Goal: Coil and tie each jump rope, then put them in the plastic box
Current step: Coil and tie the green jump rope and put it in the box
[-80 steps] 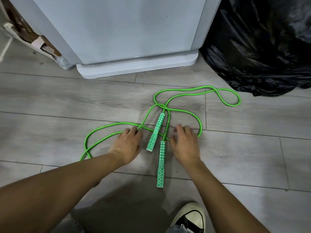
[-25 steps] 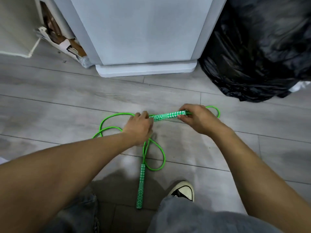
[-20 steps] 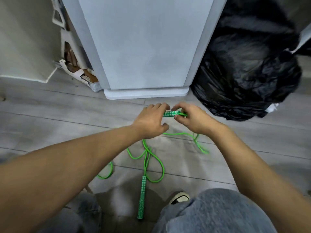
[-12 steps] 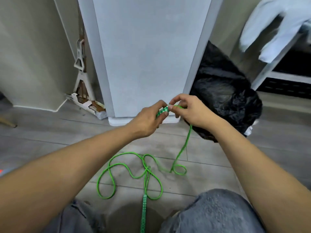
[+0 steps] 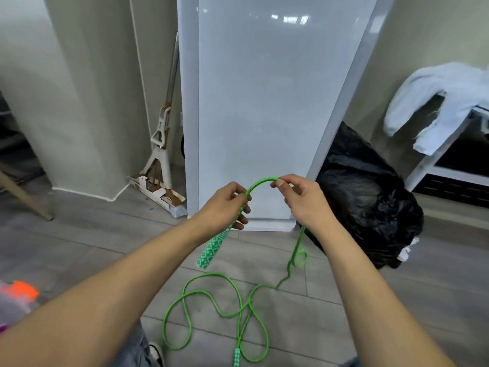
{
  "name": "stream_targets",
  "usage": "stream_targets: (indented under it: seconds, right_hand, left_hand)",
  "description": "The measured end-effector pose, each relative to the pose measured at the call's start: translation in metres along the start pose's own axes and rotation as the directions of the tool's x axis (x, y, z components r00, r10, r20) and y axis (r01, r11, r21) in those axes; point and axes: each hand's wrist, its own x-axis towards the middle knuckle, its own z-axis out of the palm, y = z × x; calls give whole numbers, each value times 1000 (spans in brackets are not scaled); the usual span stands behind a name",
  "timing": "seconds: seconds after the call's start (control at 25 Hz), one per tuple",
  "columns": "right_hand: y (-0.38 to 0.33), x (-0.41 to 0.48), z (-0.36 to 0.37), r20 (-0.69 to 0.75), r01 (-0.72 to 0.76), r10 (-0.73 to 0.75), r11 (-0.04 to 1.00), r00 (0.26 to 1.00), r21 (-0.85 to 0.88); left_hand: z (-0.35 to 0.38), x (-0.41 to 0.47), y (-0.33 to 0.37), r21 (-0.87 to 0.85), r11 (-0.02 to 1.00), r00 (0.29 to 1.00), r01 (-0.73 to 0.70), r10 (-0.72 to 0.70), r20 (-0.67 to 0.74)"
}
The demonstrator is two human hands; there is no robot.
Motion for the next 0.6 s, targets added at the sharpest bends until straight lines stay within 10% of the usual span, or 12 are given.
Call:
stream_targets:
  seconds: [0.36,0.6]
  right_hand:
    - [3,13,28,98,9,-2,997,995,-80]
    - [25,13,-3,74,-87,125,918,989,-387]
  left_hand:
    - [-14,28,0,-330,939,995,94,-78,61]
    - [-49,57,-30,464,876,953,132,16,-301]
